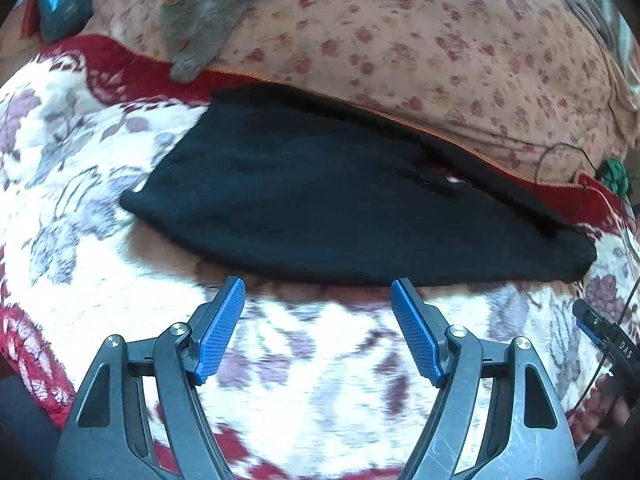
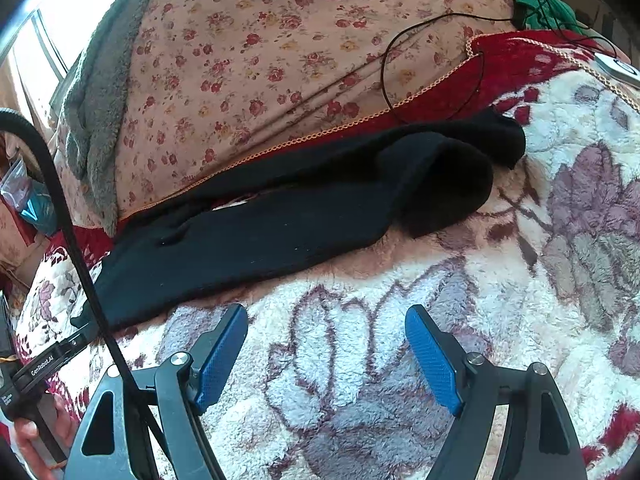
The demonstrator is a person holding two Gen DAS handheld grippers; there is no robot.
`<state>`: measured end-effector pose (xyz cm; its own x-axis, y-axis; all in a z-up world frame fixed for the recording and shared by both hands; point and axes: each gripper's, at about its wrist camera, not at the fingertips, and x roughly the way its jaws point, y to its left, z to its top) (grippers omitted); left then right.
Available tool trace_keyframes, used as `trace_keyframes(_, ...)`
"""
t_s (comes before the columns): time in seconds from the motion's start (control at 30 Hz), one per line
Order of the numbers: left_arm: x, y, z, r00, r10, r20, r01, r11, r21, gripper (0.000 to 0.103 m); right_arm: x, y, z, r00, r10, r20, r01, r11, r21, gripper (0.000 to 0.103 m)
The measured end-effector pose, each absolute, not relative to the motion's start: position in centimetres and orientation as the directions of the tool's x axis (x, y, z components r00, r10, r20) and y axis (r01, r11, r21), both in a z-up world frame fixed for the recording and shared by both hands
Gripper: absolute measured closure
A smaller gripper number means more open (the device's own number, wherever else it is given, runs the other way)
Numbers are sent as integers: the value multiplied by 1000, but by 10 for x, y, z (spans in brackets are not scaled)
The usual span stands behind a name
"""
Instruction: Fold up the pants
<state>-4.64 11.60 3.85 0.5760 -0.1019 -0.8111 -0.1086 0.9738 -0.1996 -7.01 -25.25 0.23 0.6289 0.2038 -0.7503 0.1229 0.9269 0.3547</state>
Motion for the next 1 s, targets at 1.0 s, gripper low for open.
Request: trace_keyframes(1.0, 26, 156, 18, 601, -178, -779, -247, 886, -393, 59, -14, -294, -27, 692, 294, -659, 173, 819, 547, 58)
